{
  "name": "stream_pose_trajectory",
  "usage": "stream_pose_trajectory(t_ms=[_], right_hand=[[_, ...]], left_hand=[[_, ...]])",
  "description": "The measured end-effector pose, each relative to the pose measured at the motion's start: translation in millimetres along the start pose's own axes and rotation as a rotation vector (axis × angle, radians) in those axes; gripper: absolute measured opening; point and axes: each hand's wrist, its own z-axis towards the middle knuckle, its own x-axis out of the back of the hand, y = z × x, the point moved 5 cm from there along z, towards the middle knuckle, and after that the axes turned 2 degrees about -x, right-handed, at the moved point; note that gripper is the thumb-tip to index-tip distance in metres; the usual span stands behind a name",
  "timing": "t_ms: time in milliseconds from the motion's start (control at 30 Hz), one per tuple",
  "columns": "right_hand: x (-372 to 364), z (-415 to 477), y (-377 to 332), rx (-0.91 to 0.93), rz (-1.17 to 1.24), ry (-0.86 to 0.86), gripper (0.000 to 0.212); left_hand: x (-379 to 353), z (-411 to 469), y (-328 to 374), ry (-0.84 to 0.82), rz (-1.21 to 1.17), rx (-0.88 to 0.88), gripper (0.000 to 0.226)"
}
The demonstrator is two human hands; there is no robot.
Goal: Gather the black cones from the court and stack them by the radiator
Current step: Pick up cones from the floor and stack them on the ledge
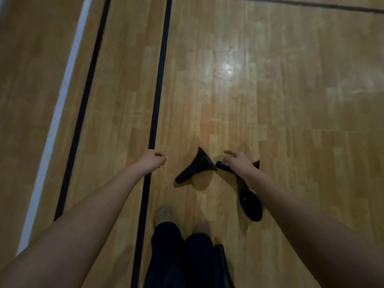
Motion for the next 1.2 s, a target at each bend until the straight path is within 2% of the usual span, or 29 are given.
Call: stream_pose_trajectory(t_ms=[167, 333, 567, 733, 900, 1000, 1100, 1200], right_hand=[[-25.1, 81.2, 43.2, -0.007, -0.050, 0.000, 0.057], [-55.5, 143.2, 85.9, -0.025, -0.063, 0.029, 0.061], [-89.4, 231.1, 119.2, 0.063, -0.005, 0.114, 0.064], [-99.8, 266.5, 143.7, 0.118, 0.026, 0.106, 0.063], [-97.5, 264.0, 151.3, 0.144, 0.072, 0.104, 0.061], [-92.1, 237.7, 143.7, 0.125, 0.096, 0.110, 0.065], [-82.7, 184.4, 124.6, 0.125, 0.117, 0.122, 0.063], [-66.7, 117.3, 95.9, 0.138, 0.132, 0.073, 0.062]], left_hand=[[-50.3, 59.2, -69.4, 0.010, -0.046, 0.107, 0.028], [-107.3, 107.1, -133.7, -0.022, -0.074, 0.197, 0.042], [-178.5, 200.8, -192.6, -0.058, -0.313, 0.319, 0.047], [-212.5, 247.7, -215.6, -0.086, -0.557, 0.349, 0.047], [-208.8, 249.9, -224.3, -0.041, -0.772, 0.342, 0.059], [-191.0, 229.1, -214.1, 0.028, -0.775, 0.310, 0.060], [-157.0, 184.6, -193.4, 0.104, -0.759, 0.284, 0.051], [-118.1, 126.8, -170.5, 0.102, -0.788, 0.287, 0.049]])
